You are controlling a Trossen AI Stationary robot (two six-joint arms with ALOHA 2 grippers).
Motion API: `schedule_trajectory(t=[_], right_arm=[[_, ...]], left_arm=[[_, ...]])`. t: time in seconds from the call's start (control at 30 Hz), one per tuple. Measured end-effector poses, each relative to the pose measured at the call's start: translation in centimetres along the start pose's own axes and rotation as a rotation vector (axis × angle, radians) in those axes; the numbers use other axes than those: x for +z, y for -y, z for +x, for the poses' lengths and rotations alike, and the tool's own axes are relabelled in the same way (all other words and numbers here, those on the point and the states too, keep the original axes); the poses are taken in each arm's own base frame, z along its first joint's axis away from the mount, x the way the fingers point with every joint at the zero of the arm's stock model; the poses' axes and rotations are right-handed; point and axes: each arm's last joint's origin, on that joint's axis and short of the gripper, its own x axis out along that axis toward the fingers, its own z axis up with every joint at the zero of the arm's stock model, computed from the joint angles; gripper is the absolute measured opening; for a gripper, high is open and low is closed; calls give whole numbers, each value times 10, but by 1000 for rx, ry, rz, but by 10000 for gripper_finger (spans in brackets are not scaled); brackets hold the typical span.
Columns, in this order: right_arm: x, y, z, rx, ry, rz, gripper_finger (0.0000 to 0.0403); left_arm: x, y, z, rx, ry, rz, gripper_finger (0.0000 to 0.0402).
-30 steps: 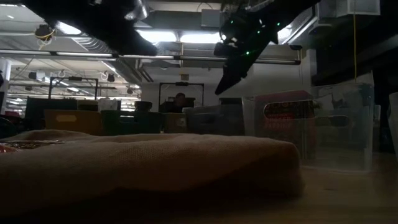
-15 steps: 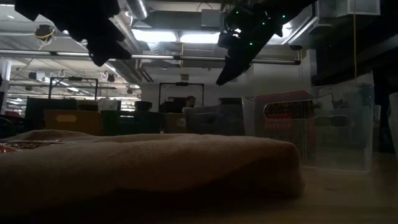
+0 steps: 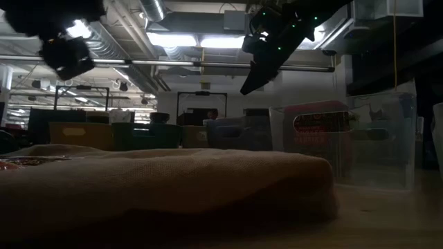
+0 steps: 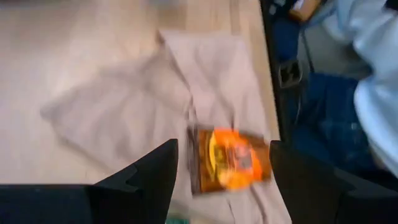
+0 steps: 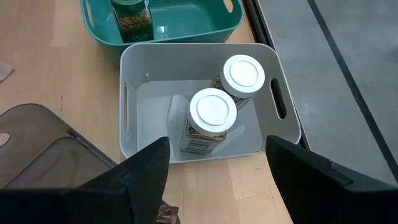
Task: Sort spices by type
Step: Put the green seasoning bottle into the green bin
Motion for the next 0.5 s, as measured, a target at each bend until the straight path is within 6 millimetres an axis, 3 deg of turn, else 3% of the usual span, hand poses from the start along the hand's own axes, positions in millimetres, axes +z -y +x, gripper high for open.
schedule_trajectory(t=[0.2, 0.5], right_arm=[[0, 0, 0, 0, 0, 0, 266], [0, 0, 0, 1, 0, 0, 266]], left_arm=[[-17, 2, 8, 45, -158, -18, 238], [-34, 4, 27, 84, -317, 121, 238]])
